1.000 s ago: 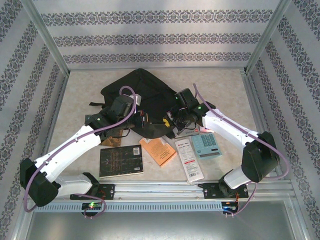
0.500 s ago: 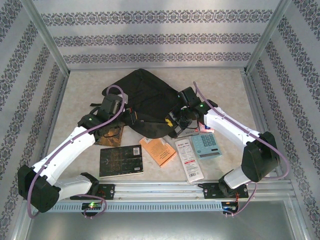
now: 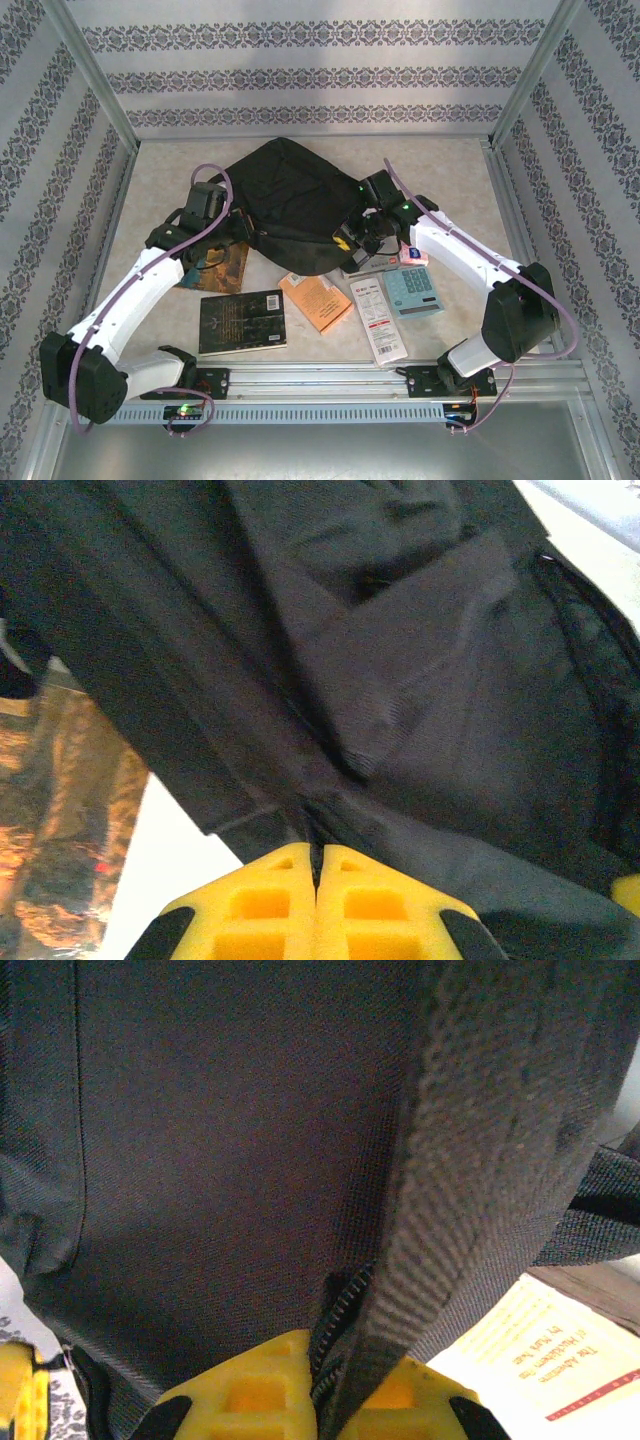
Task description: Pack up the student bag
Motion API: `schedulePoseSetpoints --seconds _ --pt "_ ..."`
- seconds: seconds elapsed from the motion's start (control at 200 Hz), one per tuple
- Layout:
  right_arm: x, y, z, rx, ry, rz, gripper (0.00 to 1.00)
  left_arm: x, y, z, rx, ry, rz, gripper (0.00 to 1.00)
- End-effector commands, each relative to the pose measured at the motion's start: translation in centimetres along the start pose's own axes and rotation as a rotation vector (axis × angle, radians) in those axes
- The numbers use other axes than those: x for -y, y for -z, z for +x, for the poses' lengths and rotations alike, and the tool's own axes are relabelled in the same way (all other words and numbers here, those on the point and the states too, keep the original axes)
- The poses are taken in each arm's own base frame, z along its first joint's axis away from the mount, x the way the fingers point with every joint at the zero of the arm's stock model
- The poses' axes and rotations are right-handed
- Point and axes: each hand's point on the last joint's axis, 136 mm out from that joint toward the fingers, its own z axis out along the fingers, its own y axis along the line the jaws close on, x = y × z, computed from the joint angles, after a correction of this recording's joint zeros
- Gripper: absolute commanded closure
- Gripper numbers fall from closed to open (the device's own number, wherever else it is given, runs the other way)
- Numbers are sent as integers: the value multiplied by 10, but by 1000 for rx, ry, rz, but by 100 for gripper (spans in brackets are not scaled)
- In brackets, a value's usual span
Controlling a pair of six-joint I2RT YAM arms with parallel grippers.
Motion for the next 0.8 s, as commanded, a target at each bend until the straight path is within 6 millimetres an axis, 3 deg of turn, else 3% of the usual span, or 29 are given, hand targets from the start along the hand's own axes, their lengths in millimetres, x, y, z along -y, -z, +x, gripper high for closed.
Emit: schedulePoseSetpoints --seconds 0.0,0.18,0.295,0.38,0.46,0.63,0.794 --pt "13 4 -14 53 68 70 100 -38 8 -28 89 34 -179 100" --pt "-15 8 -15 73 161 -50 100 -26 8 -44 106 19 -150 99" --pt "-37 6 -15 42 58 -169 100 1 16 -59 117 9 -55 65" --pt "-58 -6 -16 -45 -147 -310 100 3 29 -68 118 10 -93 53" --pt "-85 -6 -15 -75 -191 -386 100 -9 49 -78 146 17 -205 48" --pt "-156 14 -2 -118 -1 -451 100 -14 93 -98 239 -28 -298 44" --pt "-160 6 21 -195 219 -409 100 -12 109 -97 259 -78 -307 43"
